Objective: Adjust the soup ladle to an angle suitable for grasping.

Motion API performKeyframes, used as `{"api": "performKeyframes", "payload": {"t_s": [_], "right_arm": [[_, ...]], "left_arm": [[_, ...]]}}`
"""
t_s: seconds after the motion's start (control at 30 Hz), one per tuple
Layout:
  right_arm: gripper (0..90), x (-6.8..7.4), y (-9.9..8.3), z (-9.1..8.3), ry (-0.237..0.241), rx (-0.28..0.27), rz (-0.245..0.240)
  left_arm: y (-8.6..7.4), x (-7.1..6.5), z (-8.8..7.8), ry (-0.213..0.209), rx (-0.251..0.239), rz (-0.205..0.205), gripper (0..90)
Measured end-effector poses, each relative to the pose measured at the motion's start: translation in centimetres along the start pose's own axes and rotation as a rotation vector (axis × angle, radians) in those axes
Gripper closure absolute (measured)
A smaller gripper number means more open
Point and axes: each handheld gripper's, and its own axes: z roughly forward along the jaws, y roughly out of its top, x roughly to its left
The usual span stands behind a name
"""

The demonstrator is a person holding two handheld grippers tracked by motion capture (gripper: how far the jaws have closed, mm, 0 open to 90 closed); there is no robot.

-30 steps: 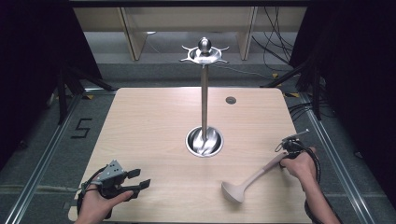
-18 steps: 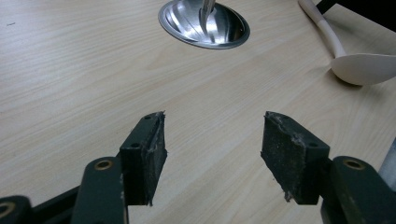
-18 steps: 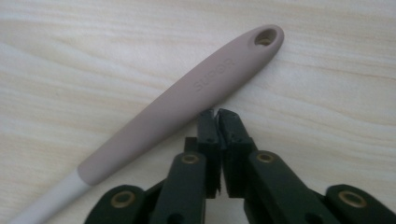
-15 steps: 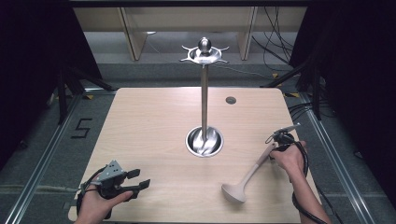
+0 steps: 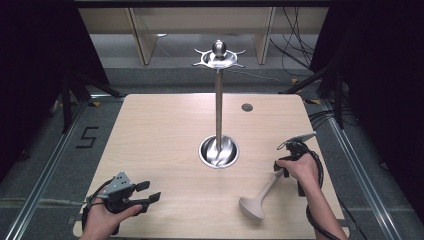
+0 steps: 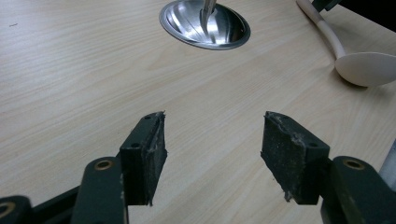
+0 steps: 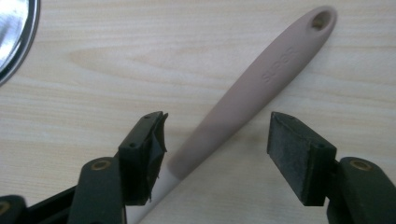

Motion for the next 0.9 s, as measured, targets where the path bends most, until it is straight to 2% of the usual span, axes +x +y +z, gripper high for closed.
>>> {"api": "performKeyframes", "payload": {"t_s": [0.03,0.07,0.1,0.13,0.23,0.27,0.3,0.33,0.37,0.43,0.47,0.53,0.57,0.6,0.63,0.67,0.7,0.73,0.77,0.9], "right_arm": [[35.6,0.6,-0.1,0.2,0.007,-0.002,0.063],[35.4,0.2,-0.1,0.4,-0.007,-0.005,-0.004],[35.4,0.2,0.0,0.5,0.001,0.011,-0.013],[35.3,0.4,0.0,0.6,0.0,0.018,0.01],[36.0,0.6,0.0,1.1,-0.016,0.013,0.016],[37.3,1.1,0.0,1.2,-0.007,0.033,0.102],[39.3,0.7,0.2,1.4,-0.037,0.051,0.051],[41.4,0.5,0.1,1.5,-0.045,0.044,0.004],[43.0,0.5,0.1,1.4,-0.041,0.051,-0.002],[46.6,0.9,0.3,1.7,-0.051,0.061,0.061],[47.8,0.7,0.2,1.8,-0.053,0.068,0.028],[48.8,1.1,0.3,1.8,-0.07,0.077,0.041],[49.1,1.0,0.3,1.9,-0.105,0.085,0.022],[49.5,1.0,0.3,2.0,-0.12,0.077,-0.004],[50.1,1.3,0.3,2.0,-0.09,0.067,0.016],[51.2,0.9,0.1,2.0,-0.085,0.062,-0.06],[53.0,1.6,0.5,2.0,-0.076,0.079,0.025],[55.7,1.7,0.6,2.0,-0.076,0.082,0.01],[57.4,1.9,0.6,2.0,-0.056,0.077,0.018],[64.7,2.1,0.9,2.1,-0.06,0.099,-0.015]], "left_arm": [[0.0,0.1,0.0,-0.002,0.002,0.008,39.0],[0.0,0.0,0.0,-0.001,0.0,0.003,38.9],[0.0,0.0,-0.1,-0.002,0.001,0.001,38.9],[0.0,0.0,-0.1,-0.001,0.0,0.004,38.9],[0.0,0.0,-0.1,-0.002,0.0,0.005,38.9],[0.0,0.0,-0.1,-0.002,0.0,0.005,38.9],[0.0,0.0,-0.1,-0.002,0.0,0.004,38.9],[0.0,0.0,-0.1,-0.002,0.0,0.003,38.9],[0.0,0.0,-0.1,-0.002,0.0,0.001,38.9],[0.0,0.0,0.0,-0.002,0.001,0.001,38.9],[0.0,0.0,-0.1,-0.002,0.001,0.002,38.9],[0.0,0.0,-0.1,0.002,0.003,0.002,39.0],[0.0,0.0,-0.1,0.001,0.003,0.003,38.9],[0.0,0.0,-0.1,0.001,0.003,0.003,39.0],[0.0,0.0,-0.1,0.001,0.003,0.005,38.9],[0.0,0.0,-0.1,0.001,0.004,0.005,38.9],[0.0,0.0,-0.1,0.001,0.003,0.004,38.9],[0.0,0.0,-0.1,-0.001,-0.001,0.004,38.9],[0.0,0.0,-0.1,0.001,0.004,0.006,39.0],[0.0,0.0,-0.1,0.001,0.0,0.005,39.0]]}}
